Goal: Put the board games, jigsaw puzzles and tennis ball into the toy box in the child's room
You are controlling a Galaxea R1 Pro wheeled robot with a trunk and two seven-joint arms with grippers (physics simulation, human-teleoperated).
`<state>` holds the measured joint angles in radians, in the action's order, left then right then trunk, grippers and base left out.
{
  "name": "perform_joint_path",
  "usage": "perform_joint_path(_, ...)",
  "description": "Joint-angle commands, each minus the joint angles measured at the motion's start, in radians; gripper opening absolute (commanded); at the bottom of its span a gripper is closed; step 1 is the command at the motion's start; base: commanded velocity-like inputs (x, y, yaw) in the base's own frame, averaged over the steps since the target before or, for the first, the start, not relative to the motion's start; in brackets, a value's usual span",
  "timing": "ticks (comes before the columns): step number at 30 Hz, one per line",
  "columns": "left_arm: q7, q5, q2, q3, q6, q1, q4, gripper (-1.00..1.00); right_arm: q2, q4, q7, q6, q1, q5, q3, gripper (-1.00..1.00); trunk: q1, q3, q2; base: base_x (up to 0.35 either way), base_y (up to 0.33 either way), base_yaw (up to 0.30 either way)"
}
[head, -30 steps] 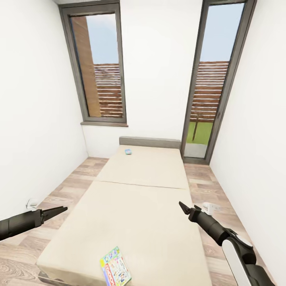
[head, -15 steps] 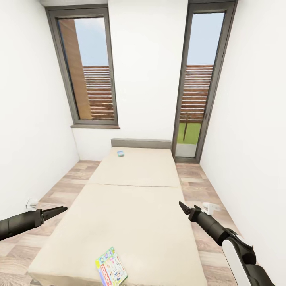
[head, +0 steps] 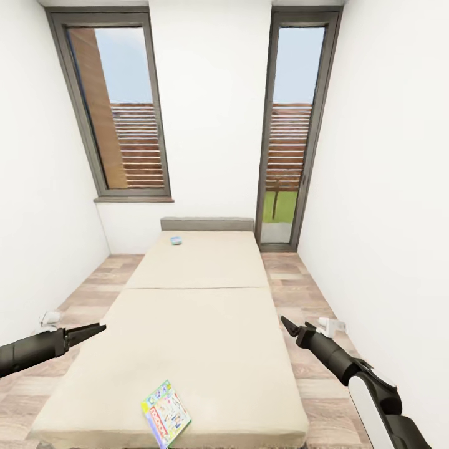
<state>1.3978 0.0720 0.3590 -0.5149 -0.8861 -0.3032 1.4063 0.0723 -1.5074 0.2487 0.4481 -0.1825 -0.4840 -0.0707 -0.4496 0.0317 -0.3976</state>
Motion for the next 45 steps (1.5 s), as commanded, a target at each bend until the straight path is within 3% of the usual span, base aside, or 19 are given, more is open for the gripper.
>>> perform_joint_path(1,0.003,0.001,0.000,-0.001,-0.010,-0.001,0.000,1.00,0.000,-0.001,0.003,0.006,-0.001,-0.005,-0.001,1.00,0.000,0.002,-0.002,-0.111,0.000,-0.244)
perform_joint_path(25,0.001,0.000,0.000,-0.001,-0.006,-0.001,0.000,1.00,0.000,0.000,0.000,0.004,-0.001,-0.005,-0.001,1.00,0.000,0.000,-0.002,-0.014,-0.130,-0.073)
perform_joint_path(30,-0.027,-0.008,-0.028,0.008,0.022,0.011,-0.028,1.00,-0.029,-0.029,0.028,0.032,-0.029,-0.035,-0.005,1.00,0.000,0.000,-0.002,0.000,0.000,0.000)
perform_joint_path(33,-0.032,0.009,-0.040,-0.004,0.028,0.028,-0.045,1.00,-0.045,-0.023,0.045,0.037,-0.013,-0.035,0.012,1.00,0.000,0.000,-0.002,0.000,0.000,0.000)
perform_joint_path(40,0.007,0.029,-0.045,-0.008,-0.012,0.046,-0.068,1.00,-0.085,-0.013,0.022,-0.002,0.009,-0.047,0.052,1.00,0.000,0.000,-0.002,-0.012,0.000,0.000)
perform_joint_path(45,0.035,0.028,-0.045,-0.009,-0.040,0.047,-0.069,1.00,-0.086,-0.013,0.021,-0.030,0.009,-0.048,0.063,1.00,0.000,0.000,-0.002,-0.139,0.042,0.000)
